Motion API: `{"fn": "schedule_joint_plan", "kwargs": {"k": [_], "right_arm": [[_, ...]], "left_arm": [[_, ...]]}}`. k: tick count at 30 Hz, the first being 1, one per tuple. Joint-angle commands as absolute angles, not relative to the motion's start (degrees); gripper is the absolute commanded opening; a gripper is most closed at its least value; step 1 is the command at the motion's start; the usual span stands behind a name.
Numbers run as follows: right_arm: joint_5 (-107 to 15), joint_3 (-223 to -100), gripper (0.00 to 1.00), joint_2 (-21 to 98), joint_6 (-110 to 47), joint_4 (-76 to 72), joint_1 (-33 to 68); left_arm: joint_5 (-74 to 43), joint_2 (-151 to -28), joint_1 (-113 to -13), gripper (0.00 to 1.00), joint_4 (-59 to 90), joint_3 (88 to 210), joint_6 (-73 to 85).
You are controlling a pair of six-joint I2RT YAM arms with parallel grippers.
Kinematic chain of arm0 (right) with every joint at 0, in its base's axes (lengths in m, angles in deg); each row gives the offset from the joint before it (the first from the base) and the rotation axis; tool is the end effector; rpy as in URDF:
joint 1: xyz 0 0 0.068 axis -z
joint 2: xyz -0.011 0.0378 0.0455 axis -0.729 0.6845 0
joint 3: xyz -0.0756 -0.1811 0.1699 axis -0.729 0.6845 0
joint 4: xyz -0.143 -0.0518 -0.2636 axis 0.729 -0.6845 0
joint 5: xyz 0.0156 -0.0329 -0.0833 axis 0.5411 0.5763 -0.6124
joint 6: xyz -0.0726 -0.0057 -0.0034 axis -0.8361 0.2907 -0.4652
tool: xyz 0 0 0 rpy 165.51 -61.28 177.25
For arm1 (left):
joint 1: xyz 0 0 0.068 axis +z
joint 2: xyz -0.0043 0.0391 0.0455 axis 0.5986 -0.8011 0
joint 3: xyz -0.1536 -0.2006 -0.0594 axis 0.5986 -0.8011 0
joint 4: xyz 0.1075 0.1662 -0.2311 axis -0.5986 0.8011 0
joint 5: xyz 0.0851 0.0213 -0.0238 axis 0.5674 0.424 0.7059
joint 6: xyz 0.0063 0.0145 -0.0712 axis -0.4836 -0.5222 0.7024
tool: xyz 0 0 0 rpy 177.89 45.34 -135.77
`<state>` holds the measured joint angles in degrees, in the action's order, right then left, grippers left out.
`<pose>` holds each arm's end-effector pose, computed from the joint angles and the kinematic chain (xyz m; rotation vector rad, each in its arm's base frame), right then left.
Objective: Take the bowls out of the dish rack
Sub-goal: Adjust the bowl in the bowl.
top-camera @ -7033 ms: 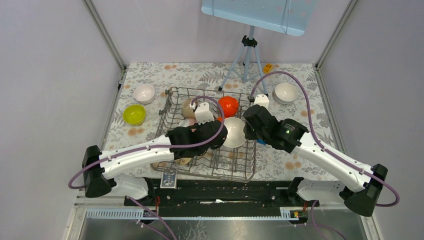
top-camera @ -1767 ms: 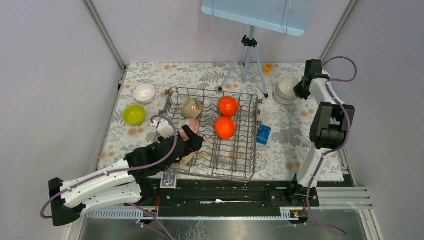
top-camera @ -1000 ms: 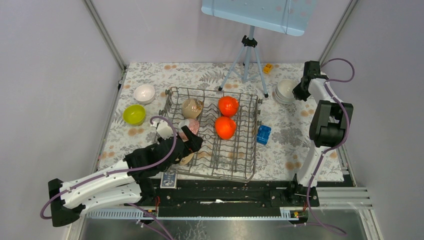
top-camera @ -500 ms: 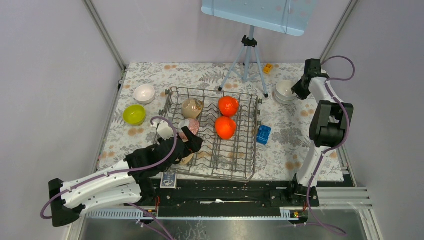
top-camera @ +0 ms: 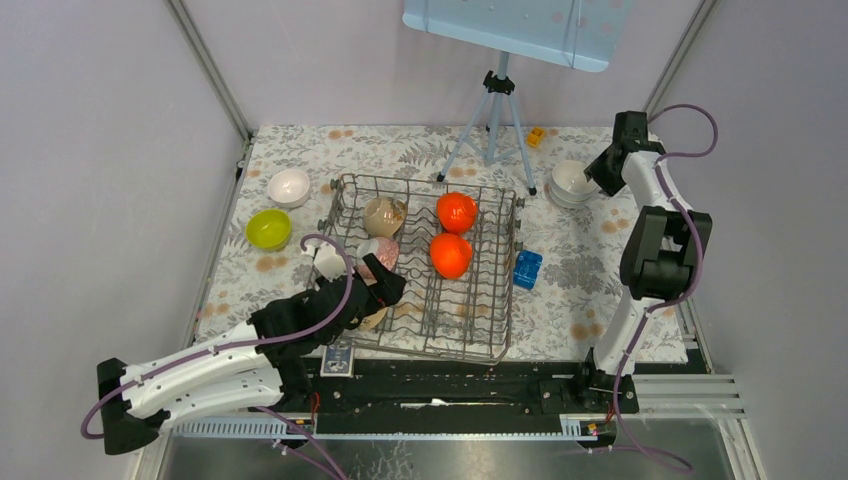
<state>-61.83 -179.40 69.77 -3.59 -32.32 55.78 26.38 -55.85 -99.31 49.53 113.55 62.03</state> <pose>0.4877 -0.0855 0.2021 0.9660 2.2409 0.0323 0.1352 -0.1869 0.2400 -0.4150 2.1336 -0.6955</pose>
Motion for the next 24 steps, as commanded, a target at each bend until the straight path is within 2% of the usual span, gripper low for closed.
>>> {"fn": "schedule_joint_plan", "kwargs": {"k": [1,16,24], "right_arm": [[-61.8,-179.5,0.47,64.6,-3.7,-33.7,55.9],[-58.7,-174.9,0.36,65.0,-3.7,-33.0,55.9],[-58.4,-174.6,0.26,65.9,-4.0,-32.4,55.9]], "left_arm": [[25.5,-55.6,-99.1,0.99,45.3,113.0,60.9],[24.5,-54.4,-99.1,0.99,46.0,112.5,61.2],[24.8,-54.9,-99.1,0.99,46.2,112.7,61.5]]}}
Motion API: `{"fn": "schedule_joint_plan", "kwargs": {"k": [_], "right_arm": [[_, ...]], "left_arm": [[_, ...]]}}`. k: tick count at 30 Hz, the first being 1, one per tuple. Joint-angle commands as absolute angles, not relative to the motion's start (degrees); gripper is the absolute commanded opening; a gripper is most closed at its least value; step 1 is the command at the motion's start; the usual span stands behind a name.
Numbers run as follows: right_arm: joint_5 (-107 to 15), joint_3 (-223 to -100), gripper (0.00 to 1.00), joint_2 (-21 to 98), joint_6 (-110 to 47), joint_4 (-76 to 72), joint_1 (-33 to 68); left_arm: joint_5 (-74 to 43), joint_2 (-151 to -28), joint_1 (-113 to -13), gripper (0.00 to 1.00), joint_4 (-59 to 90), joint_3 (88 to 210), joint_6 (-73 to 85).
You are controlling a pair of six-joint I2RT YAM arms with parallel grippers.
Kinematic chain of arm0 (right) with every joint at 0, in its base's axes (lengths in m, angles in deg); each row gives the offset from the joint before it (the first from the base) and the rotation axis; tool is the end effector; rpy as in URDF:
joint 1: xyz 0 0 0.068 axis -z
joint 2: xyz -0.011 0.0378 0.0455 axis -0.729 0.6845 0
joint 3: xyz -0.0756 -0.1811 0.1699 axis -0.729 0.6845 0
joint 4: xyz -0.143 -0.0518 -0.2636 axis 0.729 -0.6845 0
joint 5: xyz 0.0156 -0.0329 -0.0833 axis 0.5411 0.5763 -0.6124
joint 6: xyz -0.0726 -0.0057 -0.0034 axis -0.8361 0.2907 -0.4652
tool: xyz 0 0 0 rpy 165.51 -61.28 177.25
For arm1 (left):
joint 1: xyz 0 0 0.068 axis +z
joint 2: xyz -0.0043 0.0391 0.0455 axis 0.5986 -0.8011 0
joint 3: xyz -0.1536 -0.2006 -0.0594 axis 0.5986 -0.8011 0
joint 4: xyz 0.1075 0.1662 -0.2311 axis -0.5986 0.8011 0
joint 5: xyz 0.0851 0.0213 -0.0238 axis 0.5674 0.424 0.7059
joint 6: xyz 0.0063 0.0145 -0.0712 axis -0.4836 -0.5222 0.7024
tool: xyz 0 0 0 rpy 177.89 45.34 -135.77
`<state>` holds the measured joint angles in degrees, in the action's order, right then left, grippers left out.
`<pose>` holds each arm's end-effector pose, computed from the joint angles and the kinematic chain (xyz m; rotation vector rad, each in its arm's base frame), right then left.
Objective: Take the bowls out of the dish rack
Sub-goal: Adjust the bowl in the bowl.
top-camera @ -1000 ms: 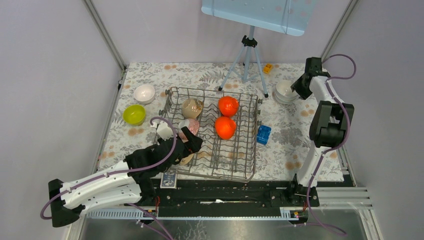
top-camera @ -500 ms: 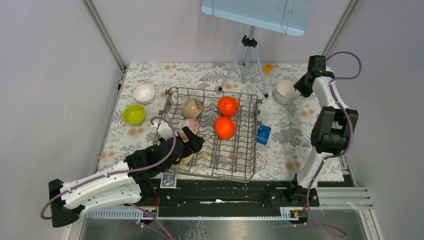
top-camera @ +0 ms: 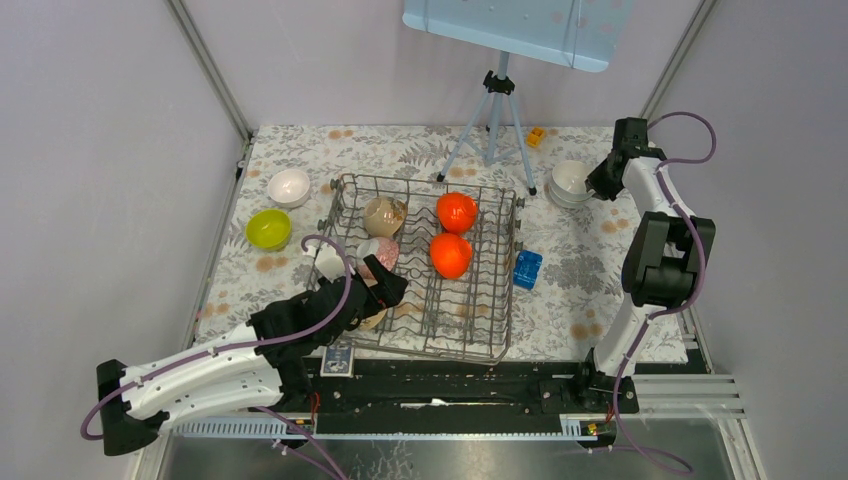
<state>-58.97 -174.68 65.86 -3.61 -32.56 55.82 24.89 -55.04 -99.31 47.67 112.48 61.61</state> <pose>0.4701 -0.0800 0.2021 0.9555 2.2743 0.0868 0.1343 -0.1880 0.2383 -0.4025 2.1331 -0.7380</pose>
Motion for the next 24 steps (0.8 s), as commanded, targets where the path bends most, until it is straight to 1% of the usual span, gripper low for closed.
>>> {"fn": "schedule_joint_plan", "kwargs": {"k": [1,6,11,24], "right_arm": [[-58.5,-174.6,0.25,66.0,-4.0,-32.4,55.9],[-58.6,-174.7,0.20,66.4,-4.1,-32.3,55.9],[-58.7,-174.9,0.16,66.8,-4.4,-32.4,55.9],[-58.7,-175.0,0.16,67.8,-4.9,-32.4,55.9]], "left_arm": [[24.8,-54.9,-99.1,0.99,46.3,112.7,61.5],[24.8,-55.4,-99.1,0.99,46.2,112.9,61.3],[24.9,-55.5,-99.1,0.99,46.2,113.0,61.2],[25.1,-55.5,-99.1,0.99,46.1,112.8,61.3]]}}
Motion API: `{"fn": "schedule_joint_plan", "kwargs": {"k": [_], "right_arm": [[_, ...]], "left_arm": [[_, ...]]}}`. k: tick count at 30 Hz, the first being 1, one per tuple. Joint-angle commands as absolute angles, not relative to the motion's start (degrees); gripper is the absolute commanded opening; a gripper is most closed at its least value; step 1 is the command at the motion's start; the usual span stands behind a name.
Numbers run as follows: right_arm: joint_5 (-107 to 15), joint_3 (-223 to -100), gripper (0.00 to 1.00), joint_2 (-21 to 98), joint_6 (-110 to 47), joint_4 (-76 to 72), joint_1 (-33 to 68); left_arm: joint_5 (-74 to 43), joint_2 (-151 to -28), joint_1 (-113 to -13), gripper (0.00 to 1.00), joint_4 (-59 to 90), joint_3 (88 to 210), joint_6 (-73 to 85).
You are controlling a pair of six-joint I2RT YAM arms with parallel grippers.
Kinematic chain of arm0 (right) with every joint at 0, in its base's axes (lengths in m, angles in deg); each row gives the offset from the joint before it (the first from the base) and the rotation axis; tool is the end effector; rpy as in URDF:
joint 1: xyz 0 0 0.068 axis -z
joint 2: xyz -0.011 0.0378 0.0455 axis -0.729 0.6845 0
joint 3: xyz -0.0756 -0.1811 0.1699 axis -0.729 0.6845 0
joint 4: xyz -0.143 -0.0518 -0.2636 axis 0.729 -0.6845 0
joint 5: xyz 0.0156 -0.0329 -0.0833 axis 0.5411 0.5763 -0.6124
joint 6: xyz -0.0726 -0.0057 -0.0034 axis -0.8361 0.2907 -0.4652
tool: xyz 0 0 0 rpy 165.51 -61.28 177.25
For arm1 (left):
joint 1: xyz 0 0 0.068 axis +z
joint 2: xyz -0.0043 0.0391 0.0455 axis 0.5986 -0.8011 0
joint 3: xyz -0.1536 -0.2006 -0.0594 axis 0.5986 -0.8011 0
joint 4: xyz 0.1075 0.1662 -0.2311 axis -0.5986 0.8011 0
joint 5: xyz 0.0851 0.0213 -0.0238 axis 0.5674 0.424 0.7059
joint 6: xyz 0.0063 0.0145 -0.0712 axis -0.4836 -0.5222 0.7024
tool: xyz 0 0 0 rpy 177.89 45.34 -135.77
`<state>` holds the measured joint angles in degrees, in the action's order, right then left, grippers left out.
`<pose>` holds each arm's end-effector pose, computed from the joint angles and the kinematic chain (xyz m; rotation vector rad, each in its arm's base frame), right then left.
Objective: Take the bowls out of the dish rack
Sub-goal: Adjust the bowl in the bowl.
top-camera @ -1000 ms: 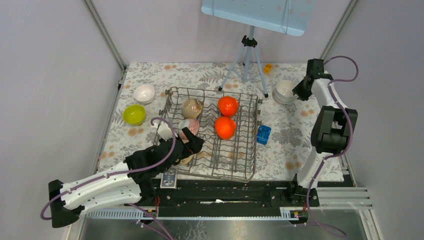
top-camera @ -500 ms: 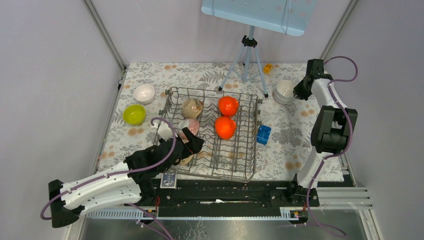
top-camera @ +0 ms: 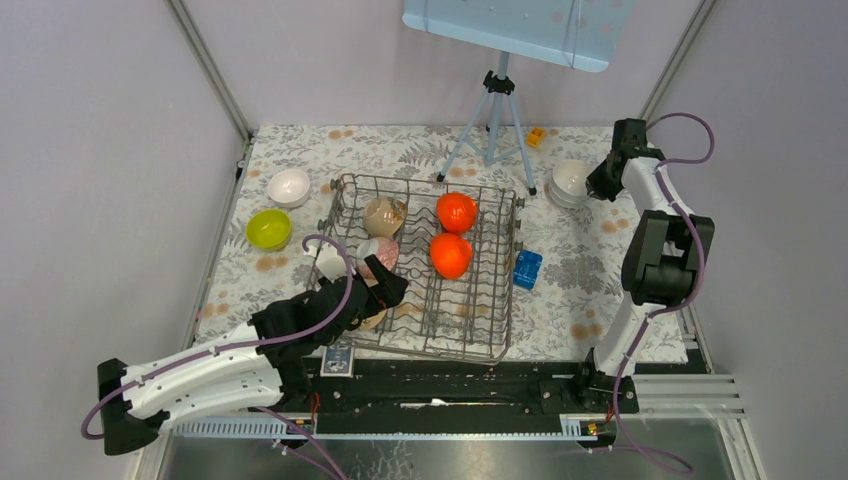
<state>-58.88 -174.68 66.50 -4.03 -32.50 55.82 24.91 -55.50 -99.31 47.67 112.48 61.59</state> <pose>0.4712 -0.0801 0.1971 0.9498 2.2876 0.0828 0.1348 -0.1889 0.2367 -0.4002 2.1384 -0.7296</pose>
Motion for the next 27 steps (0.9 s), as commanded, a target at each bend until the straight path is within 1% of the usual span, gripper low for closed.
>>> {"fn": "schedule_joint_plan", "kwargs": {"k": [1,9,15,18,27], "right_arm": [[-58.6,-175.0,0.16,67.8,-5.0,-32.4,55.9],[-58.5,-175.9,0.18,67.2,-4.6,-32.7,55.9],[-57.4,-179.6,0.32,65.6,-3.6,-33.9,55.9],[-59.3,-181.8,0.38,65.5,-3.9,-35.1,55.9],[-63.4,-181.8,0.47,67.7,-5.9,-36.6,55.9]], "left_arm": [[25.1,-55.4,-99.1,0.99,46.2,112.7,61.3],[25.1,-54.6,-99.1,0.99,46.4,112.4,61.5],[25.1,-54.7,-99.1,0.99,46.5,112.6,61.6],[24.7,-55.0,-99.2,0.99,46.2,112.6,61.6],[24.5,-53.6,-99.1,0.99,46.8,112.1,62.0]]}}
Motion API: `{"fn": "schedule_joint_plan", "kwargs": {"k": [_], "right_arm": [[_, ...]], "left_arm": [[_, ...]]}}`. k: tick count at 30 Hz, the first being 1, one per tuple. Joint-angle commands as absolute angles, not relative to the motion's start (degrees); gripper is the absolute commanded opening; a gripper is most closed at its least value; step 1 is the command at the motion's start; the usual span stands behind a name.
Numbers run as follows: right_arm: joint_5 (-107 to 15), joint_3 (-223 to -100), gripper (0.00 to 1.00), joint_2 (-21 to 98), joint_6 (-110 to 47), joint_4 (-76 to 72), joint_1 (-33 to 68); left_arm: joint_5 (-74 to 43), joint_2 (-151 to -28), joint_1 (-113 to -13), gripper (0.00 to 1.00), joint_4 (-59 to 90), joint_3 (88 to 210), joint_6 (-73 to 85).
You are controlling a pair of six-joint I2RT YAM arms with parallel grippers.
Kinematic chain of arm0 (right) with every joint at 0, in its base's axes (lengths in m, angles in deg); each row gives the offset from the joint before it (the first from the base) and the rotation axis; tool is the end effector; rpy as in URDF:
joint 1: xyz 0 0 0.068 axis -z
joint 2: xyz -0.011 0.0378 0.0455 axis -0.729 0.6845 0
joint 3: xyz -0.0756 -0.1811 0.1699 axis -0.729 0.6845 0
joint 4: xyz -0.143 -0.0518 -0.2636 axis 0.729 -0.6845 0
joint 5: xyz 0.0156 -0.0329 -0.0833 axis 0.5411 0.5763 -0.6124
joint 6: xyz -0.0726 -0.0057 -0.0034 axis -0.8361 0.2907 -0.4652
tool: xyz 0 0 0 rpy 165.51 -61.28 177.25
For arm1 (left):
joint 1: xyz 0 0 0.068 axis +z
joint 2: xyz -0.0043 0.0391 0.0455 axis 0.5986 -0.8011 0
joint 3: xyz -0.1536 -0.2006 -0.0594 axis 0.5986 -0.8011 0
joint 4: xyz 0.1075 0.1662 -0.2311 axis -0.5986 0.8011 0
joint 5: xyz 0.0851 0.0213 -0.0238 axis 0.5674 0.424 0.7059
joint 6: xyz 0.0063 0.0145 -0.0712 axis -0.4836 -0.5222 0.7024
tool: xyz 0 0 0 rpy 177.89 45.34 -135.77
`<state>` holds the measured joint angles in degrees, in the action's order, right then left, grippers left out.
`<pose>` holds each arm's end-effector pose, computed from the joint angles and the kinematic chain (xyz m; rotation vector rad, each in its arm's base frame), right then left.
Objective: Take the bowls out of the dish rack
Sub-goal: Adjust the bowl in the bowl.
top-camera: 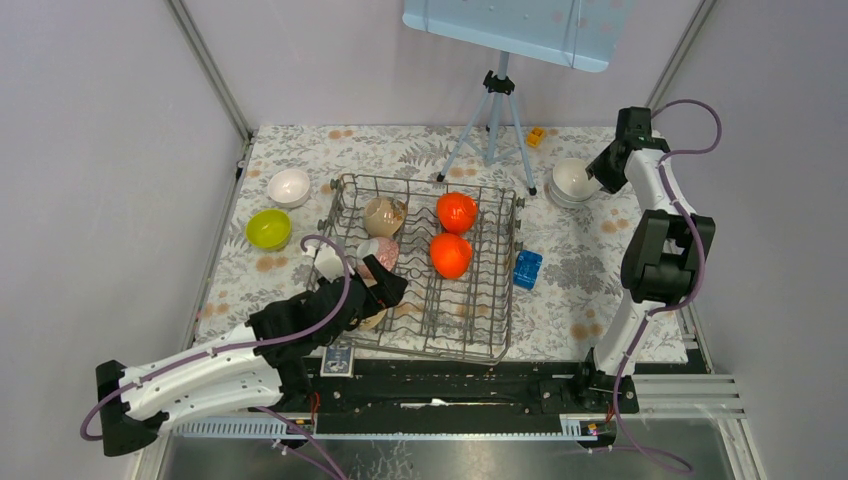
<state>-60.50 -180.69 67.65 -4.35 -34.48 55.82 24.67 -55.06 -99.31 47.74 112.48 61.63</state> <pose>0.4835 -0.0838 0.2248 0.9374 2.2342 0.0600 0.1342 -0.1882 0.2381 -0.4007 2.1368 -0.7394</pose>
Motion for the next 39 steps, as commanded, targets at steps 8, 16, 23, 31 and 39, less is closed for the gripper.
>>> {"fn": "schedule_joint_plan", "kwargs": {"k": [8,16,23,31,39], "right_arm": [[-63.3,-182.7,0.45,70.2,-6.2,-36.9,56.1],[-63.2,-182.3,0.38,71.7,-6.4,-36.8,56.1],[-63.1,-181.7,0.28,71.9,-6.7,-36.4,56.2],[-63.1,-182.1,0.17,72.1,-6.8,-36.5,56.2],[-63.0,-182.3,0.05,71.7,-7.0,-36.8,56.2]], "left_arm": [[25.1,-53.2,-99.1,0.99,47.5,112.0,62.0],[25.3,-53.5,-99.1,0.99,47.5,111.8,62.3],[25.3,-53.9,-99.1,0.99,47.7,112.1,62.2],[25.3,-53.9,-99.1,0.99,47.7,111.9,62.4],[25.1,-53.8,-99.1,0.99,47.6,111.9,62.4]]}}
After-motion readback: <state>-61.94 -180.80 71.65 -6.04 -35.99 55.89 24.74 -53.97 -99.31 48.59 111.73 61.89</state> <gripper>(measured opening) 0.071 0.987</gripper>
